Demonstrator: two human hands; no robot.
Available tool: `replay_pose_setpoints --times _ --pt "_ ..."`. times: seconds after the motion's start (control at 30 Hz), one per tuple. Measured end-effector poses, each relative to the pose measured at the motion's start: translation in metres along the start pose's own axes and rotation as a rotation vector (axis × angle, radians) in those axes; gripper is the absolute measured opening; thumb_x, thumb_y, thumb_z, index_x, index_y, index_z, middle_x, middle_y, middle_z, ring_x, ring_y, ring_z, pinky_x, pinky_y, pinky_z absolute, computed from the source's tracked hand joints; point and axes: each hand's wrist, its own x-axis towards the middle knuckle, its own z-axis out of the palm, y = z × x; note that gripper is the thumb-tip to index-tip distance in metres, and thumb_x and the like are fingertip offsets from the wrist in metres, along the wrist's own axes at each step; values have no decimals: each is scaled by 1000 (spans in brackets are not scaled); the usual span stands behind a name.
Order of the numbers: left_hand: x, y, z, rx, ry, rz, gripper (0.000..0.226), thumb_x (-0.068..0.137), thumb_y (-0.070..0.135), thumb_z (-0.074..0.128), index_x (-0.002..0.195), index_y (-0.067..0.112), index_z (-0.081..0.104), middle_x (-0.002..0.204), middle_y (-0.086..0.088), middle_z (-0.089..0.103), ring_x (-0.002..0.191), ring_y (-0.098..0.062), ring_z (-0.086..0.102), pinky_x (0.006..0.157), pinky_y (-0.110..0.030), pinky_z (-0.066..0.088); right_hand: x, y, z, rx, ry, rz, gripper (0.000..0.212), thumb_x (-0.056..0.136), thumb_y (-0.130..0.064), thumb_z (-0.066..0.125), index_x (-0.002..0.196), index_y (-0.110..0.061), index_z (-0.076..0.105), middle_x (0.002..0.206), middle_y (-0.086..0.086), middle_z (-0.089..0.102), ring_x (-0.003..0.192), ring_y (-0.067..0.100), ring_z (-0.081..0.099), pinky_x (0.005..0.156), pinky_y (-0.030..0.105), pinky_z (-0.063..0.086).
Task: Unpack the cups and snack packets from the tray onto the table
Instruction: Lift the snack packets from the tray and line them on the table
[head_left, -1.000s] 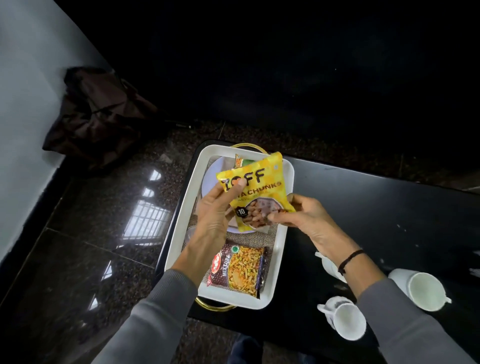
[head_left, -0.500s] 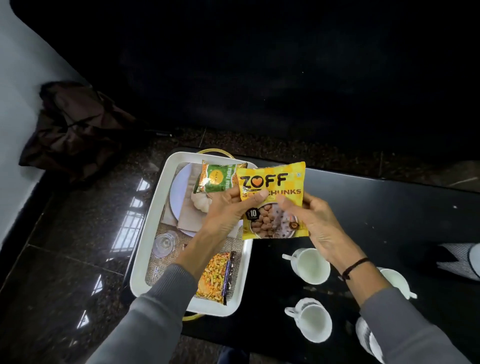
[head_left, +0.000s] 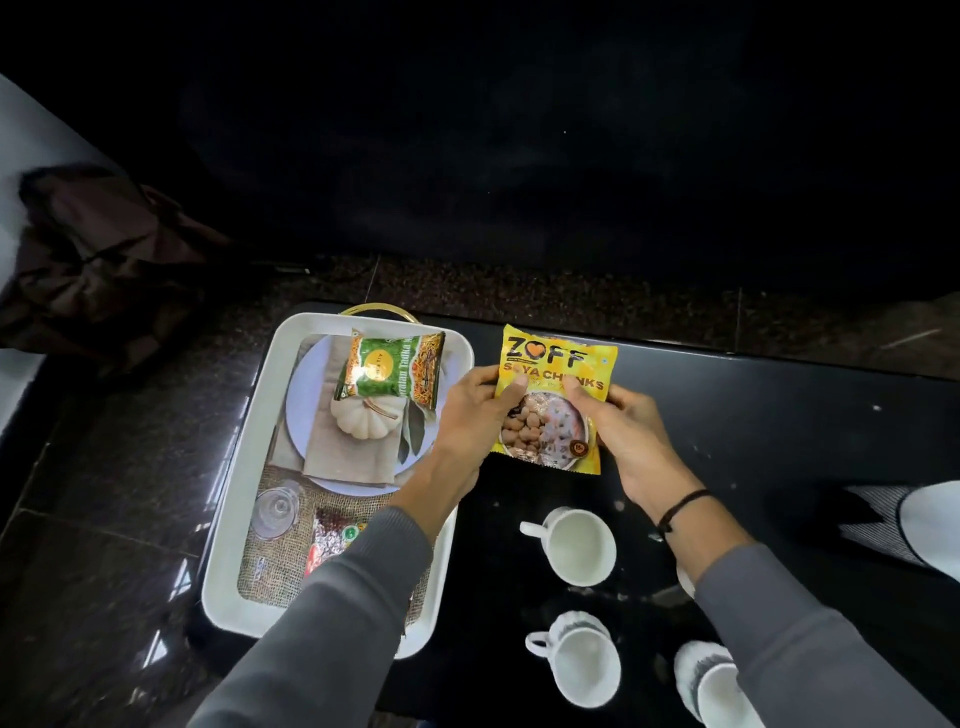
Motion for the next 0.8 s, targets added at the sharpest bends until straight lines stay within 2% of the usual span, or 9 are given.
replay_pose_setpoints --times 0.07,0.17,0.3,0.4,0.47,0.5,0.6,0.7,0.8 --pt "9 -3 7 58 54 21 33 97 26 69 124 9 62 110 -10 76 89 -12 74 62 -15 57 12 3 -1 -55 35 -9 23 92 -38 76 108 -22 77 97 -8 81 93 8 75 64 18 50" --pt "19 -7 12 187 130 44 29 100 27 63 127 17 56 116 -4 71 97 -15 71 82 -32 61 25 8 -3 -198 86 -59 18 92 -40 74 97 -23 74 93 -9 78 93 9 72 69 22 51" --pt "23 -13 15 331 147 94 33 102 15 59 133 13 52 109 5 63 85 4 60 75 -17 52 28 10 -4 -379 153 -130 17 91 -47 73 97 -32 70 89 -17 71 85 -1 65 63 15 43" --pt "18 -14 17 447 167 153 39 99 8 61 136 11 48 115 2 62 101 -10 62 90 -30 56 24 10 -4 -502 154 -237 19 91 -48 72 102 -33 69 83 -24 64 79 -12 57 62 9 37" --pt "14 -14 18 519 174 177 43 97 6 60 138 12 46 127 -4 61 114 -18 60 96 -37 54 22 10 -3 -540 137 -246 23 91 -48 72 104 -29 70 87 -22 66 84 -8 62 63 9 40" --pt "11 -13 18 554 176 187 44 96 6 59 138 12 46 130 -4 60 116 -19 60 97 -36 53 21 11 -2 -551 140 -249 26 91 -47 74 106 -26 70 92 -16 68 88 0 66 67 13 45" --pt "4 -11 15 616 171 212 46 95 5 59 139 13 46 134 -3 58 119 -20 58 95 -34 48 17 8 2 -624 194 -283 40 88 -45 78 113 -16 68 115 0 67 106 16 63 87 33 55" --pt "-3 -5 10 620 152 225 45 96 8 59 140 12 47 138 -3 56 124 -19 55 99 -33 47 8 1 7 -729 279 -289 46 87 -43 79 115 -10 62 123 1 54 102 10 49 79 26 41" --pt "-8 0 -3 565 175 244 39 97 10 61 134 10 52 133 -4 58 121 -17 57 95 -26 46 -1 -9 17 -775 339 -332 47 88 -34 80 120 -9 56 123 3 51 98 11 50 77 26 39"
